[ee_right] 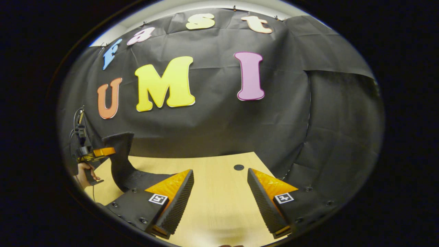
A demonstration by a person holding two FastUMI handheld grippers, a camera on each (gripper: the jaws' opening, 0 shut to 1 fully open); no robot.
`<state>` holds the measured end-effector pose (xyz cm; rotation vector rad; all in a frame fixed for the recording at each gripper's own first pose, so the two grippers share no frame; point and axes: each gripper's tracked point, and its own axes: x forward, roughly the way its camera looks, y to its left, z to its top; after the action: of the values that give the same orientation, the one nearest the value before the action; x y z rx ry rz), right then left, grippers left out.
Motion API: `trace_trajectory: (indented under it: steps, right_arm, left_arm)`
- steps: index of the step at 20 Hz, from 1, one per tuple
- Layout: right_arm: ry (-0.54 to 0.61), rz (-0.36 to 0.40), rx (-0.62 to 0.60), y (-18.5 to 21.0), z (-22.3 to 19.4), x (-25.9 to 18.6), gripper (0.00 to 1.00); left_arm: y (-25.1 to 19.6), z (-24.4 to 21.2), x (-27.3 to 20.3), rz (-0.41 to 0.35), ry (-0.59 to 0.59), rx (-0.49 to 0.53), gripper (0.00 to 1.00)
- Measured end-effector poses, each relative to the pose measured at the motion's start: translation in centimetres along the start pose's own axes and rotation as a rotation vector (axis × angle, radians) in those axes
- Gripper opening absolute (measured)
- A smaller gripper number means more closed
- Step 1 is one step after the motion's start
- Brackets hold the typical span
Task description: Grasp the waist and the cuffs of the jeans and fold them to make the two legs overlap; first hold the waist and fold one-third of the jeans toward the cuffs, then hold the cuffs and fold the remaining one-third in the same direction to finish folding.
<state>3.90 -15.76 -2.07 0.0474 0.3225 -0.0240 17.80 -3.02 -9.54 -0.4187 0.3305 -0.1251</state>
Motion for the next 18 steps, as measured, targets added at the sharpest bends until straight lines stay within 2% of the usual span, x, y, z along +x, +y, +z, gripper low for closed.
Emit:
trace_trajectory:
  steps: [2,5,6,8,9,10,12,14,15,17,18]
  right_arm:
    - [0.006,-0.016,0.003,-1.1,-0.5,-0.3,0.96]
    - [0.007,-0.049,0.012,-2.9,-0.9,-1.2,0.94]
    - [0.007,-0.058,0.015,-3.4,-0.9,-1.4,0.96]
    - [0.005,-0.075,0.024,-4.2,-0.9,-1.8,0.97]
    - [0.003,-0.082,0.027,-4.4,-0.9,-1.9,0.94]
    - [0.003,-0.086,0.029,-4.6,-1.0,-2.0,0.97]
    - [0.010,-0.092,0.034,-4.8,-1.4,-2.0,0.94]
    - [0.016,-0.092,0.034,-4.7,-1.6,-2.0,0.94]
    - [0.019,-0.088,0.032,-4.5,-1.7,-1.9,0.97]
    - [0.017,-0.082,0.029,-4.1,-1.5,-1.6,0.94]
    - [0.014,-0.078,0.028,-3.9,-1.3,-1.6,0.97]
  left_arm:
    - [-2.5,-3.5,1.2,-0.024,0.057,0.065,0.04]
    - [-4.9,-8.9,2.9,-0.047,0.164,0.125,0.04]
    - [-5.6,-10.3,3.0,-0.053,0.191,0.142,0.04]
    - [-6.3,-12.7,3.3,-0.054,0.243,0.179,0.04]
    - [-6.4,-14.0,3.8,-0.053,0.265,0.192,0.04]
    - [-6.3,-15.1,3.9,-0.053,0.285,0.199,0.04]
    - [-5.9,-17.8,4.2,-0.038,0.340,0.210,0.04]
    - [-5.8,-18.3,4.5,-0.036,0.348,0.218,0.04]
    - [-5.9,-18.4,4.5,-0.040,0.348,0.231,0.04]
    - [-6.0,-18.1,4.2,-0.051,0.328,0.281,0.00]
    - [-6.2,-17.7,4.0,-0.063,0.300,0.300,0.08]
